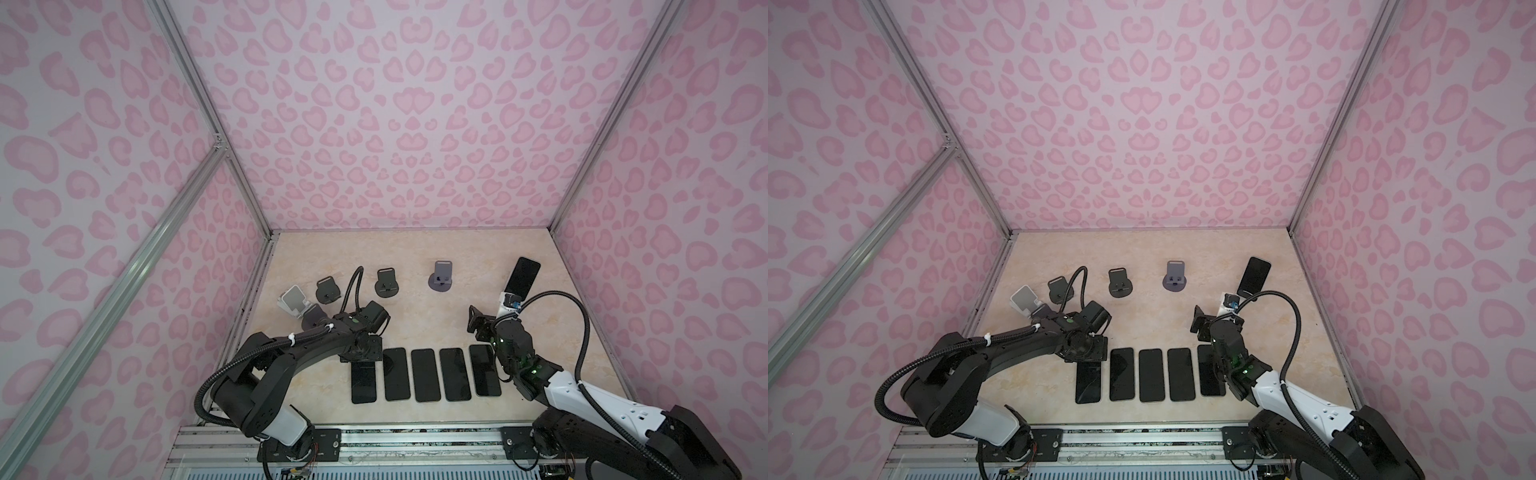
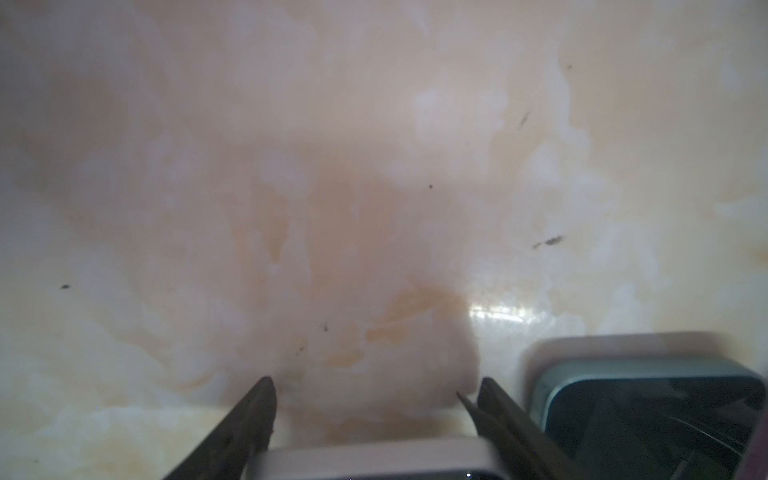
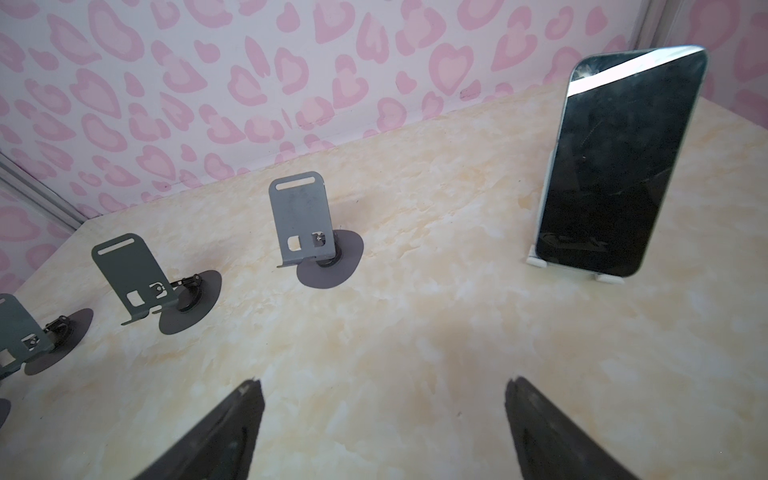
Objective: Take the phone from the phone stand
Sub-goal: 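Lower the black phone flat beside the teal-edged phone and open the left gripper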
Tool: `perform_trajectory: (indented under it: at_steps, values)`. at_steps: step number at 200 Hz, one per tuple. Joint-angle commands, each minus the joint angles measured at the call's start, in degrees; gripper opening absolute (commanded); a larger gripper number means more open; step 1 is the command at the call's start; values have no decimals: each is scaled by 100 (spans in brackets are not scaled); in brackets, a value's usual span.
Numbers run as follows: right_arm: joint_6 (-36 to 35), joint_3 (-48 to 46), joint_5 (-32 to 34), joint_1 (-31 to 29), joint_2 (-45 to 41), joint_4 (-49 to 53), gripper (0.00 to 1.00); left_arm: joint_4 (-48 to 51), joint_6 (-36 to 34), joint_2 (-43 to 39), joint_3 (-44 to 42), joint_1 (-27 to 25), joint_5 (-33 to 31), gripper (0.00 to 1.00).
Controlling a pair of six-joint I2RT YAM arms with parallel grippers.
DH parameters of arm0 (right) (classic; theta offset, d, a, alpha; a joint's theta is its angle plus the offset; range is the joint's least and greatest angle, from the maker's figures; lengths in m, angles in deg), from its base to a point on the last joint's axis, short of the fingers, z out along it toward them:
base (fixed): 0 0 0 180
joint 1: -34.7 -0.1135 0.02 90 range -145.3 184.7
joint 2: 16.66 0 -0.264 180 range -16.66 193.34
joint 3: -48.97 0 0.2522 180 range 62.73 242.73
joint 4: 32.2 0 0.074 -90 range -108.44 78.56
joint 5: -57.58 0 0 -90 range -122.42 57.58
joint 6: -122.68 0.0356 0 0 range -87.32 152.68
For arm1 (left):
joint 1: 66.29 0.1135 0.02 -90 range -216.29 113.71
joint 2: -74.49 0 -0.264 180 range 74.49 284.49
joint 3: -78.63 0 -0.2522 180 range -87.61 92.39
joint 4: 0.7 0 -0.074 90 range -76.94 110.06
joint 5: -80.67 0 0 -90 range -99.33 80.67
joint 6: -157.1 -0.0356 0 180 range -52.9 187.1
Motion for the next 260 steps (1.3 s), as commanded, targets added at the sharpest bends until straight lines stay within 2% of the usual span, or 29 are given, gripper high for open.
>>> perform_trajectory:
  at_steps: [1, 191, 222, 260]
  values:
    - [29, 1, 90, -4, -28, -50, 93, -76, 71, 54, 35, -4, -163, 58]
    - [-8, -3, 137, 20, -220, 70, 93, -196, 63, 302, 78, -81, -122, 75]
    - [7, -37, 161, 30, -285, 74, 94, -165, 130, 199, 41, -109, -182, 80]
    - [5, -34, 145, 30, -228, 58, 94, -131, 116, 124, 49, -129, -178, 81]
